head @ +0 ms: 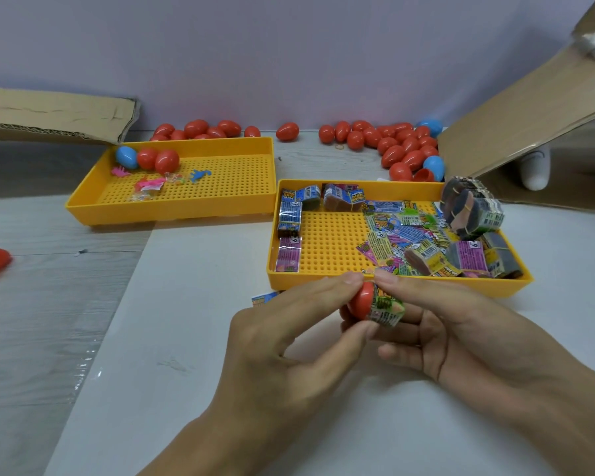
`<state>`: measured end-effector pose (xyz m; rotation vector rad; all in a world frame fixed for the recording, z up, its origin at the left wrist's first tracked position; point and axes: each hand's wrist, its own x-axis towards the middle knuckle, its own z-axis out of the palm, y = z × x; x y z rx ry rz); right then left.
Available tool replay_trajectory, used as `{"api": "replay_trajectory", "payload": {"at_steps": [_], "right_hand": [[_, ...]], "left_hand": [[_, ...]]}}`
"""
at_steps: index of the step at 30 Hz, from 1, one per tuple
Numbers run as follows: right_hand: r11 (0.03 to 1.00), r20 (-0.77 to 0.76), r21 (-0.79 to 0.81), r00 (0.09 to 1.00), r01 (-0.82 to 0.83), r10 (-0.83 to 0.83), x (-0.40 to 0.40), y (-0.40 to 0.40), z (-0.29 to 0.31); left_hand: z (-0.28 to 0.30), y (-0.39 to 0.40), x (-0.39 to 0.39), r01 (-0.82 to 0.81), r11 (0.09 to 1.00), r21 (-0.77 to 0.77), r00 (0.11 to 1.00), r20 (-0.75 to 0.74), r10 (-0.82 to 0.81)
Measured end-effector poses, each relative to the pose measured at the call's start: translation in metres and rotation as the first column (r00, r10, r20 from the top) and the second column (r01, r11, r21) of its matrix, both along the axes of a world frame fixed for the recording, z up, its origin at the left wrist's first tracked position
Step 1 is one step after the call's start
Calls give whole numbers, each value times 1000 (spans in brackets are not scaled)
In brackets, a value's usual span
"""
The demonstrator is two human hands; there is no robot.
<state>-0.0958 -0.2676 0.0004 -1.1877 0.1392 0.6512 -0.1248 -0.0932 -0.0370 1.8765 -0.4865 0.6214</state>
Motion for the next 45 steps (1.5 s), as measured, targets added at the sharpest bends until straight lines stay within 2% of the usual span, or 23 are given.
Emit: {"api": "replay_trajectory", "payload": {"at_steps": [13, 16, 18, 20, 23, 25, 26, 28, 31, 35, 37, 40, 42, 45], "right_hand": [[999, 52, -33, 999, -1, 3, 0, 1, 3], [995, 192, -96, 981, -9, 28, -2, 0, 7], [982, 353, -179, 936, 53, 14, -3, 1, 8], [963, 529, -217, 848, 159, -21, -5, 1, 6], [907, 779, -271, 626, 323, 10, -8, 0, 2], [882, 851, -289, 523, 373, 57, -9, 0, 0], [880, 861, -287, 505, 379, 63, -9, -1, -1], [890, 848, -275, 527, 365, 46, -9, 0, -1], [923, 772, -208, 634, 324, -49, -7, 2, 4], [916, 761, -174, 640, 361, -107, -3, 0, 8], [863, 804, -203, 582, 462, -122, -1, -5, 15], [670, 937, -257, 349, 696, -4, 4, -23, 38], [572, 966, -239, 254, 784, 56, 16, -46, 63], [454, 947, -220, 301, 864, -114, 54, -106, 108]], "left_hand": [[-1, 3, 3, 91, 985, -149, 987, -120, -110], [-3, 6, 5, 74, 961, -266, 979, -165, -121], [-4, 7, 5, 85, 947, -309, 975, -170, -143], [-5, 7, 6, 105, 944, -311, 973, -166, -163], [-5, 7, 6, 111, 941, -319, 969, -174, -174], [-4, 8, 6, 105, 941, -322, 969, -178, -169], [-4, 8, 5, 103, 940, -325, 969, -182, -169], [-3, 7, 6, 103, 941, -323, 968, -185, -170], [-2, 7, 6, 91, 939, -331, 964, -206, -167], [0, 8, 5, 62, 933, -355, 956, -247, -157], [-1, 8, 4, 44, 933, -358, 954, -261, -145], [-2, 7, 6, 13, 939, -343, 958, -264, -109], [-3, 7, 6, -13, 943, -333, 963, -259, -78], [-2, 5, 7, -47, 972, -230, 979, -202, 0]]}}
